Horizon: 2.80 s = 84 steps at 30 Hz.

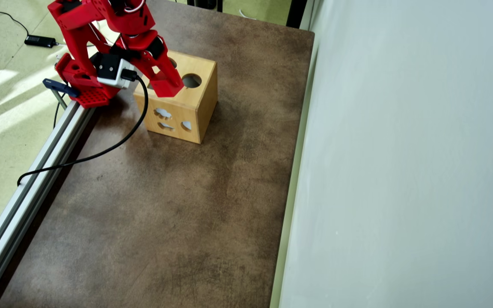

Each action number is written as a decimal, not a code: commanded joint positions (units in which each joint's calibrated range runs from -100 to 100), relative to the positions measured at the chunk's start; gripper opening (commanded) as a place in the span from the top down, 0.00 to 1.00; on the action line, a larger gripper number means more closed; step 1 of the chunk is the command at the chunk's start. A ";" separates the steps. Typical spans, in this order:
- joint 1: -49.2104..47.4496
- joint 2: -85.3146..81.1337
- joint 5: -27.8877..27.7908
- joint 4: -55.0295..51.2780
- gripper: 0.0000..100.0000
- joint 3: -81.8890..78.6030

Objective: Pick and place the red cube on the square hole

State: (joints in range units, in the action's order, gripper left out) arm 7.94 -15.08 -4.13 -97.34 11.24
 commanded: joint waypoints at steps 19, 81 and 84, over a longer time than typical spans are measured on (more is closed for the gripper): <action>-4.67 -9.59 3.17 -0.65 0.98 -14.37; -8.02 -12.47 1.17 -0.57 0.98 -19.56; -7.94 -12.47 1.17 -0.57 0.98 -19.56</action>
State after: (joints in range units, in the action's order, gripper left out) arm -0.25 -25.59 -2.66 -97.34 -8.53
